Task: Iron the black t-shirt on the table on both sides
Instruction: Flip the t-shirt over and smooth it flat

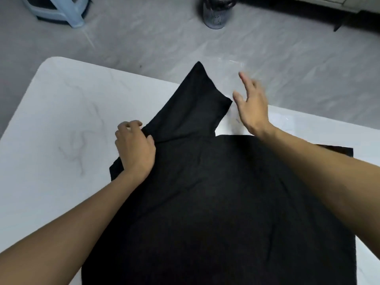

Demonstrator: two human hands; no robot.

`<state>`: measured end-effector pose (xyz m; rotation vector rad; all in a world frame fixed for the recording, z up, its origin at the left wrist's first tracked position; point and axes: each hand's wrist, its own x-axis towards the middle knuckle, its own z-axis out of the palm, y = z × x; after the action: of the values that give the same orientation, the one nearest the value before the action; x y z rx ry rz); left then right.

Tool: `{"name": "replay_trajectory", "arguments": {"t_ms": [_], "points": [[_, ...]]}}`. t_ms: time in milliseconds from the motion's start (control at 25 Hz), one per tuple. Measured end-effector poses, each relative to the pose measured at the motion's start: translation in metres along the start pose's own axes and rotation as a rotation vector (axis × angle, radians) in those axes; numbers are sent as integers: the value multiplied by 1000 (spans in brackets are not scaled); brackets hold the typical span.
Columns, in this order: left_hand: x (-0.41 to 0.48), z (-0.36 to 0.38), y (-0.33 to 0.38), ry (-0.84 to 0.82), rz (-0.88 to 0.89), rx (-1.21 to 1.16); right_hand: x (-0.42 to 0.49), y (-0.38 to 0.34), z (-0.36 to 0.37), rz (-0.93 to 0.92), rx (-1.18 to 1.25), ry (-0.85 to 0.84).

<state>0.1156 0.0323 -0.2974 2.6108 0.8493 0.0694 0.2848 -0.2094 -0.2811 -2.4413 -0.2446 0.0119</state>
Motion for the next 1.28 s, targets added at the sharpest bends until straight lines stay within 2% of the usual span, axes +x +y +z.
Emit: {"name": "replay_trajectory", "arguments": {"t_ms": [80, 160, 240, 320, 440, 600, 760, 840, 920, 1080, 1160, 1280], "points": [[-9, 7, 24, 30, 396, 70, -60, 51, -23, 18, -219, 39], [-31, 34, 48, -109, 734, 192, -133, 96, -41, 16, -365, -54], [-55, 64, 61, -294, 821, 390, -183, 133, -46, 88, -472, -183], [-77, 91, 69, -356, 817, 527, -212, 170, -57, 213, -580, -191], [-108, 110, 81, -372, 849, 581, -251, 210, -88, 357, -642, -176], [-128, 108, 95, -401, 818, 579, -278, 216, -116, 451, -609, -142], [-143, 89, 77, -313, 740, 470, -311, 167, -101, 227, -513, -146], [-174, 80, 52, -322, 827, 481, -357, 152, -83, 114, -498, -268], [-210, 77, 25, -398, 854, 552, -400, 161, -80, 59, -575, -385], [-234, 79, 15, -404, 741, 619, -416, 193, -106, 80, -625, -448], [-238, 71, 19, -374, 677, 600, -420, 189, -116, 123, -564, -396], [-264, 45, -2, -230, 267, 359, -453, 178, -135, 271, -423, -262]]}}
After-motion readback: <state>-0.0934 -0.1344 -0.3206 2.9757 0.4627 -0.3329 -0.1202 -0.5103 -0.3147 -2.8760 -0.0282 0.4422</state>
